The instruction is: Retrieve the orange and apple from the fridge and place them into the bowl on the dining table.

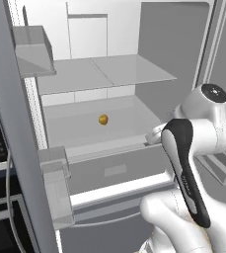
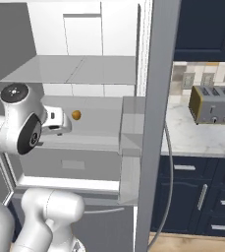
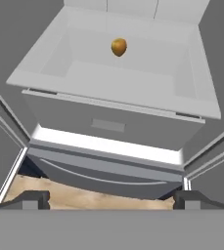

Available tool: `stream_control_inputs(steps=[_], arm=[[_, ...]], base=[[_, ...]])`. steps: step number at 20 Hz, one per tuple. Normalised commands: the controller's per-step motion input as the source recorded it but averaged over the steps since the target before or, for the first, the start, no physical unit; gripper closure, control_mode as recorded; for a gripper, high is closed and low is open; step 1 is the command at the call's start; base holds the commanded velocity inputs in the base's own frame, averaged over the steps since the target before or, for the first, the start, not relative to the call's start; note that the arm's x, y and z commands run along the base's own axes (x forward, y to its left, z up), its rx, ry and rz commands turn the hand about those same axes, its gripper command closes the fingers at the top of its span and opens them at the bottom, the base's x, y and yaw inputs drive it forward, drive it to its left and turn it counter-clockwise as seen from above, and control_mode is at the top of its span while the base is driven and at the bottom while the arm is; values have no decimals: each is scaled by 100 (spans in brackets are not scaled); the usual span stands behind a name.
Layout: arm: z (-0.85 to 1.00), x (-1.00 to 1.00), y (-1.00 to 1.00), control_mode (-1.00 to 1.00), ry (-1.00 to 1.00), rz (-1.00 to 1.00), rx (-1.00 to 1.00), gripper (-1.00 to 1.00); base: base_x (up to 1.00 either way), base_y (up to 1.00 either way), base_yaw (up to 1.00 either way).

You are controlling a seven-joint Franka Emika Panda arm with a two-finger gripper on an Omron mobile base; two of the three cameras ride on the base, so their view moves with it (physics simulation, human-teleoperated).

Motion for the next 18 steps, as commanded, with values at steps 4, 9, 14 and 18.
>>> stream_control_inputs(steps=[4,9,14,18], arm=[[-35,47,24,-100,0,0,0,-100],[-27,53,21,-100,0,0,0,-100],[-27,51,21,-100,0,0,0,-100],[-32,50,19,-100,0,0,0,-100]], base=[[0,0,0],[0,0,0],[0,0,0],[0,0,0]])
